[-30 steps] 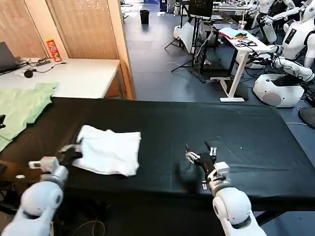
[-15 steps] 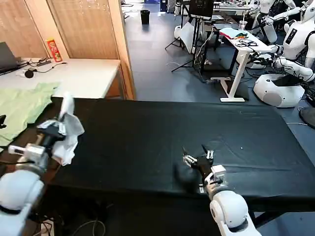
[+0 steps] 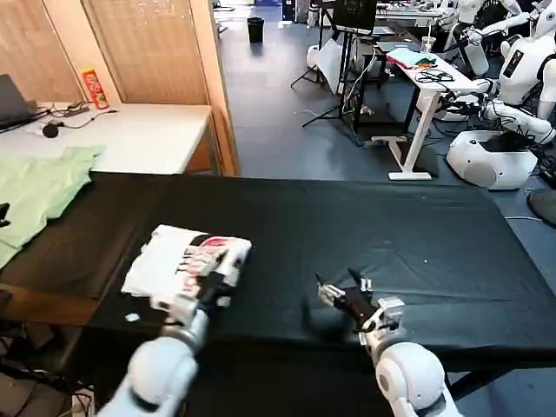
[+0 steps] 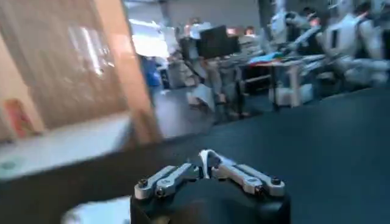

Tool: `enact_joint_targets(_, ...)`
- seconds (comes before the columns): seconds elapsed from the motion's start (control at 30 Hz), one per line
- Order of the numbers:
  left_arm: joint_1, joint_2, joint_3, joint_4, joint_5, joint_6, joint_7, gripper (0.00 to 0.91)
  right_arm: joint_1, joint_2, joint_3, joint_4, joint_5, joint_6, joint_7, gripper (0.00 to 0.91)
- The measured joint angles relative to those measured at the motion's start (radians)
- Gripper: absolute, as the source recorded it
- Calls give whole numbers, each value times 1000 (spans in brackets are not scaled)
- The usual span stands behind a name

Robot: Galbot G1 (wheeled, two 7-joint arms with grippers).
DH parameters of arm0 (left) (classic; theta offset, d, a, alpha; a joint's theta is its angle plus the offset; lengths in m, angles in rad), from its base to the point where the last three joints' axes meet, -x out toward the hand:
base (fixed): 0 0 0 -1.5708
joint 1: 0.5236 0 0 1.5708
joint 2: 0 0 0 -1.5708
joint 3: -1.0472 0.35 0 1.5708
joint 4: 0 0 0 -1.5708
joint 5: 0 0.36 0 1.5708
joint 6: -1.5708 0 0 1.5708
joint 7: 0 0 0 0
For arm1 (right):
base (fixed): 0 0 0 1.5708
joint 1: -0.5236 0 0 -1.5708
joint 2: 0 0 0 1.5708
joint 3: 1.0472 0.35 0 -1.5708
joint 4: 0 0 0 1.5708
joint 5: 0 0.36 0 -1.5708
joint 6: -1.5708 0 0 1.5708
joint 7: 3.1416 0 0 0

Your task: Fold and organize the clothes.

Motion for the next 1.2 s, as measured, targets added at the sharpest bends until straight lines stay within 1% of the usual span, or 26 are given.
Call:
enact_joint_targets(0.13, 9, -18, 31, -14, 7, -27, 35, 878, 27, 0, -33, -18, 66, -29, 15, 878)
enact_joint_targets(0.27, 19, -7, 26, -31, 12, -44, 29, 878, 73, 15, -80, -56, 116, -45, 31, 878)
enact_joint_targets(0.43, 37, 19, -11, -48, 5, -50, 10, 878, 158, 45, -150, -141, 165, -63, 45, 878)
enact_joint_targets(0.67, 65, 30, -58, -52, -4, -70, -15, 878, 266, 102, -241, -268, 169, -68, 37, 878)
enact_joint_targets(0.73, 66, 33, -70, -52, -12, -70, -17, 878, 286, 116, -259, -296, 169, -72, 35, 839)
enact_joint_targets(0.77, 66, 34, -76, -52, -15, -70, -18, 878, 295, 122, -266, -308, 169, -73, 35, 780)
enact_joint_targets(0.8, 66, 35, -82, -52, -19, -70, -19, 878, 302, 127, -273, -318, 168, -73, 35, 770)
enact_joint_targets(0.9, 66, 38, -91, -54, -24, -70, -22, 878, 320, 139, -289, -345, 166, -73, 24, 702)
enact_joint_targets(0.93, 67, 38, -92, -54, -25, -70, -24, 878, 326, 145, -293, -353, 164, -73, 21, 644)
enact_joint_targets(0.97, 68, 38, -94, -54, -26, -70, -26, 878, 331, 150, -298, -361, 162, -73, 19, 536)
enact_joint_targets(1.0, 69, 38, -95, -54, -27, -70, -26, 878, 335, 154, -299, -368, 161, -72, 16, 488)
enact_joint_targets(1.03, 70, 38, -98, -54, -27, -70, -27, 878, 338, 158, -299, -376, 159, -71, 15, 293)
enact_joint_targets(1.07, 72, 38, -100, -54, -27, -72, -27, 878, 341, 161, -300, -382, 158, -71, 14, 166)
enact_joint_targets(1.1, 73, 38, -103, -54, -28, -73, -27, 878, 343, 163, -302, -387, 157, -71, 12, 127)
enact_joint_targets(1.17, 74, 38, -108, -54, -28, -77, -27, 878, 345, 163, -304, -394, 156, -70, 10, 88)
enact_joint_targets(1.2, 75, 38, -110, -54, -28, -79, -27, 878, 346, 163, -305, -398, 155, -69, 9, 88)
